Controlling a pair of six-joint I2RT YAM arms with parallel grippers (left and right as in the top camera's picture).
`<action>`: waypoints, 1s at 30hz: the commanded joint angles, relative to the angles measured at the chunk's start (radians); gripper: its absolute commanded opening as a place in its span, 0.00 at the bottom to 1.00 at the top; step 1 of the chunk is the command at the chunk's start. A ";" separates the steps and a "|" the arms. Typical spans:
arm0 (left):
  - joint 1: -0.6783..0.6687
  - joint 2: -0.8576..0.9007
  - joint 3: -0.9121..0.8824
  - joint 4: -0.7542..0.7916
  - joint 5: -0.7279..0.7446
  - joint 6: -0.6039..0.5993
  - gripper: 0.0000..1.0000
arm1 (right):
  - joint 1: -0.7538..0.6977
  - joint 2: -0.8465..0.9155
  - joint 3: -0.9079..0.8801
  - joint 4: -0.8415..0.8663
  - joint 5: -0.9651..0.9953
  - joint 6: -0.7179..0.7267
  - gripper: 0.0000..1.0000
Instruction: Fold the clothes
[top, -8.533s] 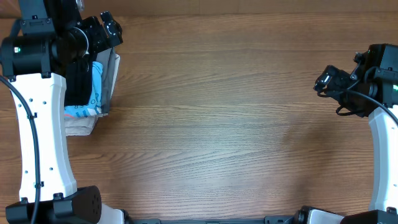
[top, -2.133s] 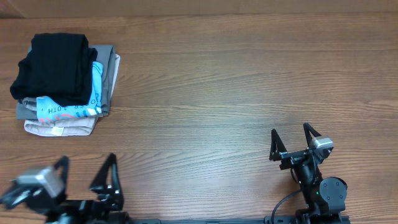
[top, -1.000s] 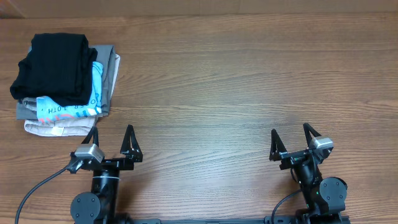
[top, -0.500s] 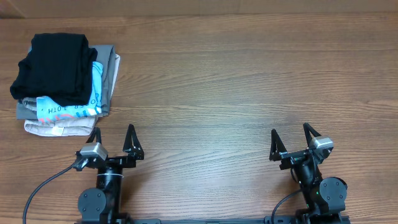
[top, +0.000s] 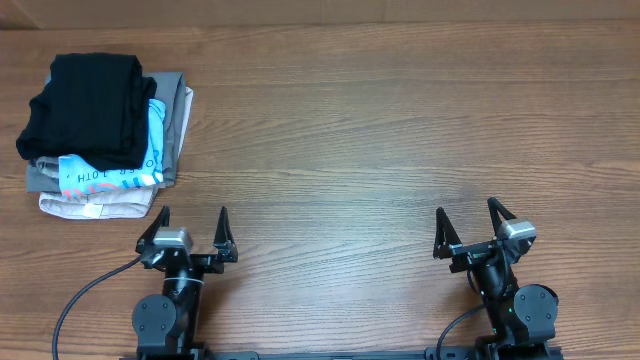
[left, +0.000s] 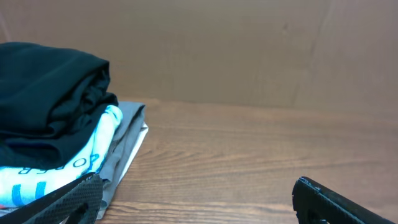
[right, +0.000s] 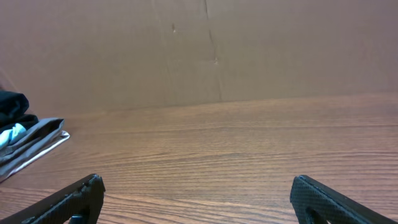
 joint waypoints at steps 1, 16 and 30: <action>-0.007 -0.013 -0.008 -0.021 0.034 0.087 1.00 | 0.005 -0.008 -0.010 0.005 -0.005 -0.004 1.00; -0.006 -0.012 -0.008 -0.050 0.032 0.088 1.00 | 0.005 -0.008 -0.010 0.005 -0.005 -0.004 1.00; -0.006 -0.012 -0.008 -0.050 0.032 0.088 1.00 | 0.005 -0.008 -0.010 0.005 -0.005 -0.004 1.00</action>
